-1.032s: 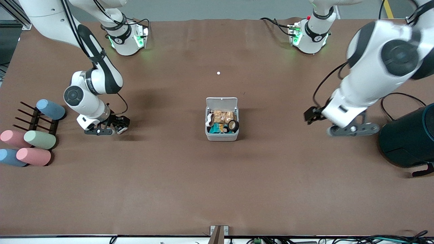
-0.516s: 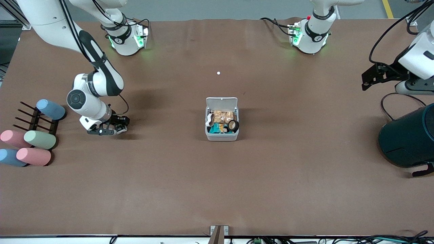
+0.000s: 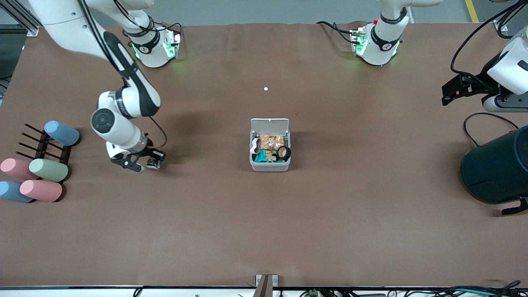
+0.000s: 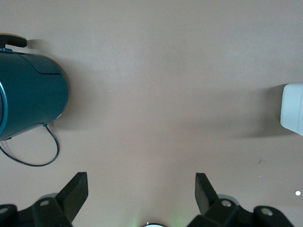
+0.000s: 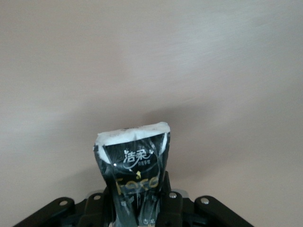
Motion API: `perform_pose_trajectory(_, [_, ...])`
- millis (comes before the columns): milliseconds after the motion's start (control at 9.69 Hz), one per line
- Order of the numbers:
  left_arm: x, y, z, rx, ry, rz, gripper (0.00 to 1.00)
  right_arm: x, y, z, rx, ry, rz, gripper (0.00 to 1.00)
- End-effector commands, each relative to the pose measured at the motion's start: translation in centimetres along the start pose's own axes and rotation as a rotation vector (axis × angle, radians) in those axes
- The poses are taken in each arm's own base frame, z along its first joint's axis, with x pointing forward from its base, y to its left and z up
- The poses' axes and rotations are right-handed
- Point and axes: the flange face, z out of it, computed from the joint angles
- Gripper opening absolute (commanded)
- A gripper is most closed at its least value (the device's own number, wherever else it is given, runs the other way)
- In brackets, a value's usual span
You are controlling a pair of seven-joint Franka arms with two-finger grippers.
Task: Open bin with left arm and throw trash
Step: 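Carry the black packet to the bin and release it with the right gripper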
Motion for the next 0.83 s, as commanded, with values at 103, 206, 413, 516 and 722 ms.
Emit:
perform_pose_trajectory(103, [-0.3,-0.1,-0.2,-0.013,0.010,-0.013,1.00,-4.1,-13.8,-11.0,0.038,-0.072,0.249,0.00])
perform_pose_trajectory(206, [-0.3,-0.2,-0.1,-0.007,0.009,-0.009,1.00,-6.8,-17.7,-13.2,0.100,-0.074,0.280,0.00])
perform_pose_trajectory(413, [-0.3,-0.2,0.0,-0.013,0.006,-0.006,1.00,-10.3,-23.9,-15.9,0.192,-0.077,0.364,0.00])
perform_pose_trajectory(516, [-0.2,-0.2,0.0,-0.013,0.007,-0.006,1.00,-11.5,-26.0,-15.7,0.246,-0.076,0.409,0.00])
perform_pose_trajectory(722, [-0.2,-0.3,0.0,-0.008,0.007,-0.005,1.00,-15.1,-28.5,-14.1,0.265,-0.086,0.368,0.01])
